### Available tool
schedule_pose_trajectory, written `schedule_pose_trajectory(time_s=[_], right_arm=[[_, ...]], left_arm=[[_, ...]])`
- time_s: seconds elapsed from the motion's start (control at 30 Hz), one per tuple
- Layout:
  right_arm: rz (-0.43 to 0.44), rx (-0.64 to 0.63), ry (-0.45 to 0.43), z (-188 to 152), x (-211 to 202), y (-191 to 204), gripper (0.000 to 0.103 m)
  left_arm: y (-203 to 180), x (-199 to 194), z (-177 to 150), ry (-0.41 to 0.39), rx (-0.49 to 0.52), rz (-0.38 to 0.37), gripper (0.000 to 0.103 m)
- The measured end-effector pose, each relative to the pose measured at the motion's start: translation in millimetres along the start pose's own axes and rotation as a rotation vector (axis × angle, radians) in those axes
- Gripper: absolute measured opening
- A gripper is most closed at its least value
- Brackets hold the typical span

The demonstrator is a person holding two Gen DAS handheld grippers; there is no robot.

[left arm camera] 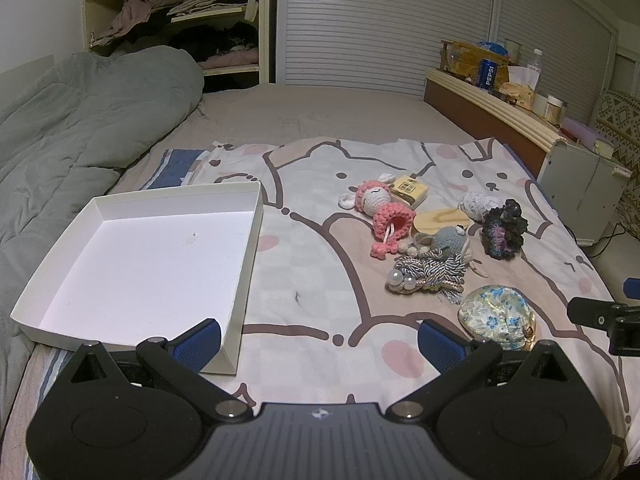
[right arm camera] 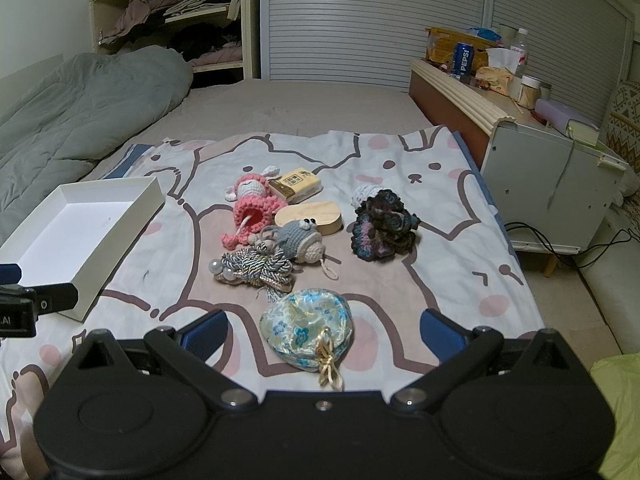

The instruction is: Organize objects

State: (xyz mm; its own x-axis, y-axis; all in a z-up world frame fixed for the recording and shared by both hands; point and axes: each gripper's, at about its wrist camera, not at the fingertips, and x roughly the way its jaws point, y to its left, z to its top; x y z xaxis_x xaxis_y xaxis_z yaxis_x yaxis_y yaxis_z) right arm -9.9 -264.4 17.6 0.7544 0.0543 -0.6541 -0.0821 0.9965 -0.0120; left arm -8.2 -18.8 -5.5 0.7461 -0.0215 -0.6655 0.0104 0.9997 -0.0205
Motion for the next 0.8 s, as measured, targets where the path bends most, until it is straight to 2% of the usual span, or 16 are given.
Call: schedule_pose_trajectory(time_s=[0.8], right_arm=[[0.006, -0.006, -0.001, -2.5, 3.3, 1.4, 0.103]], left_arm=[[7.3, 3.6, 3.4, -0.008, -0.004, 0.001, 0.103]])
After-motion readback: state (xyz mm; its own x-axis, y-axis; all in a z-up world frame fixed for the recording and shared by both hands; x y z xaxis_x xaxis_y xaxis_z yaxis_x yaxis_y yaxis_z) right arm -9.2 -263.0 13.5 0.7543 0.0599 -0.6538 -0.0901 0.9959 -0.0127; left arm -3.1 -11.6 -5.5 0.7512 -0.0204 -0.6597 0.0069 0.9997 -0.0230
